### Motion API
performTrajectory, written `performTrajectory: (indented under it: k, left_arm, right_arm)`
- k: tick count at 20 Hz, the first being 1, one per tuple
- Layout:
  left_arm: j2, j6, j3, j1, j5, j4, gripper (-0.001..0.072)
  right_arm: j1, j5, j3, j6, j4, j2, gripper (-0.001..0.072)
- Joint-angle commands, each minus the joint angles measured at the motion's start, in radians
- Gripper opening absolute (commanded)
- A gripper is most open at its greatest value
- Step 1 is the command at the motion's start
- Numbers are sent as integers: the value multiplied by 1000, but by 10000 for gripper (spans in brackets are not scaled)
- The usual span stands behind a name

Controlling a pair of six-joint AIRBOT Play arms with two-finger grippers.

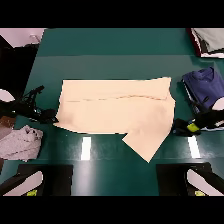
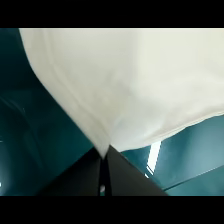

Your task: Fold the shirts.

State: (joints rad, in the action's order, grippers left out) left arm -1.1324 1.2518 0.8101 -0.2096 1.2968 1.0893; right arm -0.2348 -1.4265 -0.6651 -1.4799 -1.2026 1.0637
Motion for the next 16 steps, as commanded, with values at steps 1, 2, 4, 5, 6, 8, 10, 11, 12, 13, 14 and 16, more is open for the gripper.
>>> performTrajectory:
  k: [1,2,4,5,6,8,10,11,12,13,14,16]
  left_arm:
    - [15,0,2,0,4,-20,22]
    - [15,0,2,0,6,-23,22]
    - [15,1,2,0,4,-24,22]
    - [15,1,2,0,3,-25,22]
    - [15,1,2,0,3,-26,22]
    - [15,1,2,0,4,-27,22]
    - [15,0,2,0,5,-24,22]
    - [15,0,2,0,7,-23,21]
    - [15,1,2,0,16,-21,20]
    - [19,1,2,0,27,-21,20]
    - [33,1,2,0,40,-19,20]
    - [92,1,2,8,98,-16,20]
  right_arm:
    - [4,146,140,-4,112,36,327]
    - [4,176,154,-4,122,43,327]
    - [4,218,167,-4,137,42,327]
    - [4,225,166,-4,137,41,325]
    - [4,233,166,-3,132,34,307]
    - [4,253,166,-2,128,-2,119]
    - [-5,255,166,7,122,-67,15]
    - [-17,235,159,7,101,-108,14]
    - [-29,194,140,7,66,-142,14]
    - [-45,131,107,7,19,-178,14]
    - [-64,53,65,7,-33,-213,14]
    - [-97,-101,-16,8,-103,-274,14]
